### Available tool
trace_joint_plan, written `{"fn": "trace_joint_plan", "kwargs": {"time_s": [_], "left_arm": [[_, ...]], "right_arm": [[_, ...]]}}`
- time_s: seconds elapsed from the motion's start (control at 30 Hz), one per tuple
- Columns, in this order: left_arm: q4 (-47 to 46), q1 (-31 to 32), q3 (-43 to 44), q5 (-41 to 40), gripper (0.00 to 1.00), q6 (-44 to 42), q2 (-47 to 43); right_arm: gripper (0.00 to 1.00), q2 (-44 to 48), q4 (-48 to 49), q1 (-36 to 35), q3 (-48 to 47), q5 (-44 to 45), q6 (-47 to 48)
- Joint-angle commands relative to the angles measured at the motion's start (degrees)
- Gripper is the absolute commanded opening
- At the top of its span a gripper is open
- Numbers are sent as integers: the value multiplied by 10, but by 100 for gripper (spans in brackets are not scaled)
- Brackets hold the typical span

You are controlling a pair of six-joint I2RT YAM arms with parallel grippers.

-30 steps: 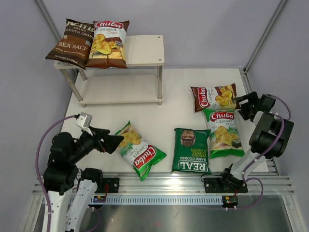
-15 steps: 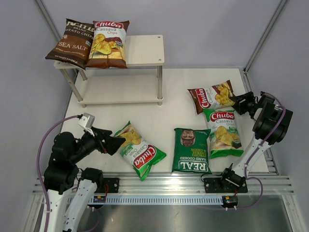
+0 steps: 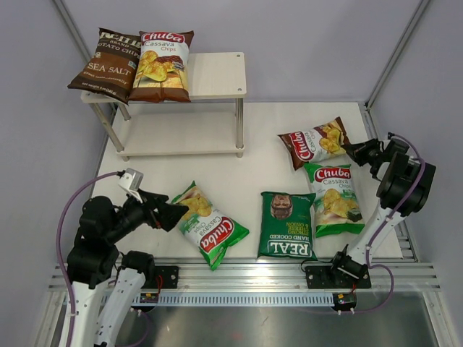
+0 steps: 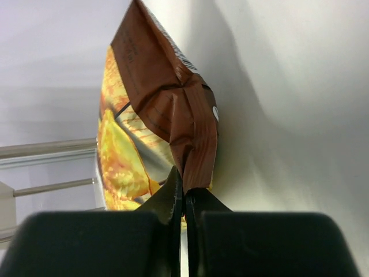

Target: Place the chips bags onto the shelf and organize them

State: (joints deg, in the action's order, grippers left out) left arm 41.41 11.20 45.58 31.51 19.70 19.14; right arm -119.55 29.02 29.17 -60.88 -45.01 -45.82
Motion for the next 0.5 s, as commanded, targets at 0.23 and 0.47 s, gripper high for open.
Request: {"fn": "trace_joint_plan", "kwargs": {"time_s": [0.23,0.47], "left_arm": [[-25,2,0,-13,99,4,27],[-27,2,0,-30,99,17,35]], "right_arm": [[0,203,-110,-75,-34,91,111],[0,329,-254,-134,-76,199,167]]}}
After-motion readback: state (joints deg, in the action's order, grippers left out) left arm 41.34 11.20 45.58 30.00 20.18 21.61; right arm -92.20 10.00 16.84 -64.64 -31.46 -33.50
